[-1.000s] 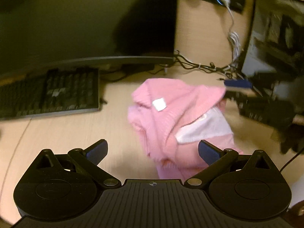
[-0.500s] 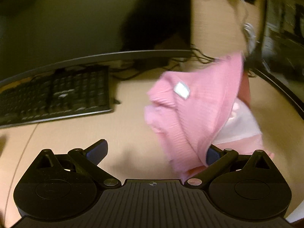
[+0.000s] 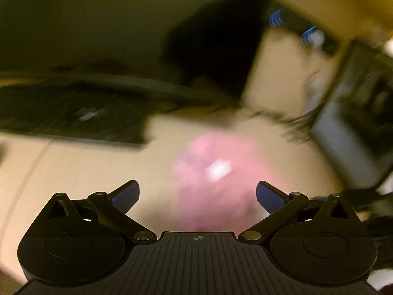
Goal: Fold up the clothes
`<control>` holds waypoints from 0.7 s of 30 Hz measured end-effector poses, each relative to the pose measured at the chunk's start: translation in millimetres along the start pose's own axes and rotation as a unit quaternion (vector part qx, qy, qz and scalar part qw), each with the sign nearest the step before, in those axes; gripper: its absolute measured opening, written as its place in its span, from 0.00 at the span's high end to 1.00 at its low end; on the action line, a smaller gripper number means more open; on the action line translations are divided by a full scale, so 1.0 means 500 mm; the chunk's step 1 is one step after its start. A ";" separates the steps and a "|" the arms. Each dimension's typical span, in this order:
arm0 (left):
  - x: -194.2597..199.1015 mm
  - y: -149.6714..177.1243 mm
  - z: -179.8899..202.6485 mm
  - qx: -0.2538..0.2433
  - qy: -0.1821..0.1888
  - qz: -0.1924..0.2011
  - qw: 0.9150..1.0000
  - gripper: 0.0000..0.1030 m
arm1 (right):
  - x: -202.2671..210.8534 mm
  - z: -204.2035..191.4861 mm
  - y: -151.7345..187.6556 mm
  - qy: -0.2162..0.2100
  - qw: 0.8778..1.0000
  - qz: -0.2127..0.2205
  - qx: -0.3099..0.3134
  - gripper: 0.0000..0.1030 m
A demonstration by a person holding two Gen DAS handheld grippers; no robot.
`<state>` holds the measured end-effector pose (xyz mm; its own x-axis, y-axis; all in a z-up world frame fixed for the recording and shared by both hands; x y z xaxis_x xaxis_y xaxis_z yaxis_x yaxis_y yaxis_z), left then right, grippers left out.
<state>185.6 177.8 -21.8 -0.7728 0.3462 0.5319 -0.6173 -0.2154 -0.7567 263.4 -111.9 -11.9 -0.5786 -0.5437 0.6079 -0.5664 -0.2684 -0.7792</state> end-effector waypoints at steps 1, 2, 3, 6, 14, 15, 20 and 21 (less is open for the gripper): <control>-0.008 -0.018 0.014 0.005 0.034 0.003 0.999 0.00 | -0.010 0.017 -0.006 0.011 1.000 0.000 -0.025 0.34; -0.016 -0.035 0.028 0.010 0.067 0.005 0.998 0.00 | -0.019 0.024 -0.013 0.020 0.999 0.000 -0.043 0.34; -0.033 -0.047 0.038 0.021 0.098 0.002 0.995 0.00 | -0.029 0.025 -0.020 0.029 0.998 -0.001 -0.057 0.34; -0.112 -0.038 0.032 0.032 0.131 -0.034 0.990 0.00 | -0.059 0.027 -0.041 0.055 0.994 -0.003 -0.098 0.34; -0.196 0.084 -0.070 0.051 0.104 -0.142 0.983 0.00 | -0.142 -0.030 -0.132 0.079 0.995 -0.029 -0.049 0.00; -0.188 0.082 -0.073 0.056 0.110 -0.135 0.983 0.00 | -0.174 -0.044 -0.142 0.088 0.995 -0.038 -0.029 0.00; -0.134 0.055 -0.091 0.065 0.121 -0.086 0.987 0.00 | -0.326 -0.081 -0.117 0.171 0.977 -0.115 0.057 0.00; -0.121 0.049 -0.095 0.066 0.123 -0.076 0.987 0.00 | -0.345 -0.086 -0.110 0.175 0.975 -0.123 0.062 0.00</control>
<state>224.0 195.1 -90.7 -0.6198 0.5922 0.5149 -0.7504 -0.2553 -0.6097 369.0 31.0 -67.5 -0.6106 -0.1524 0.7771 -0.6508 -0.4626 -0.6020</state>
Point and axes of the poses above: each gripper's, at about its wrist camera, not at the fingertips, and x roughly against the way its jaws point, z to its right, y to its underside, the point moved 8 cm from there along -x, roughly the way its jaws point, and after that the axes turned 9 degrees about y, right-handed, at the moved point
